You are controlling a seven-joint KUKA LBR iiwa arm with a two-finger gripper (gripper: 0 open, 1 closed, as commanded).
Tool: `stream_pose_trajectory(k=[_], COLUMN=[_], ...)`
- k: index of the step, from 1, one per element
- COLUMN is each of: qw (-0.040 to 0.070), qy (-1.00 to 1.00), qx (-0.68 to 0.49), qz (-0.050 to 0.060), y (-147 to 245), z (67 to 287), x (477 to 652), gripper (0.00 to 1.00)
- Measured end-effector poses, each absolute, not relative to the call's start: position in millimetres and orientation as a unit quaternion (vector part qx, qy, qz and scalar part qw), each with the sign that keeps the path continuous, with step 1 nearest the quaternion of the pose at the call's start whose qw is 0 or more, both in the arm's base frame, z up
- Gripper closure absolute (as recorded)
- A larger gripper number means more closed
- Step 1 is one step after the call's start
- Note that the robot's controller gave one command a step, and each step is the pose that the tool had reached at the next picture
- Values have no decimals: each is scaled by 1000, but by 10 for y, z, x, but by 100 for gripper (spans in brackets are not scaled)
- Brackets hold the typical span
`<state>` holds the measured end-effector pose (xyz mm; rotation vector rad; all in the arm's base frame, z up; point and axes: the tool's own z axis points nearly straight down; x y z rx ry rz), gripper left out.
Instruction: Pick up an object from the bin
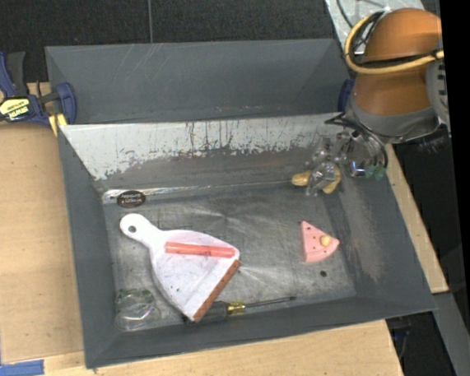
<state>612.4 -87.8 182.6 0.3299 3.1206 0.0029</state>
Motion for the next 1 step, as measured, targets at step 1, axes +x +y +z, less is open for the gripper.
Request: stream_pose_trajectory(k=[1], qw=[2], qy=[993], qx=[121], qz=[-1], y=[-737], z=[2327], x=[6188], gripper=[100])
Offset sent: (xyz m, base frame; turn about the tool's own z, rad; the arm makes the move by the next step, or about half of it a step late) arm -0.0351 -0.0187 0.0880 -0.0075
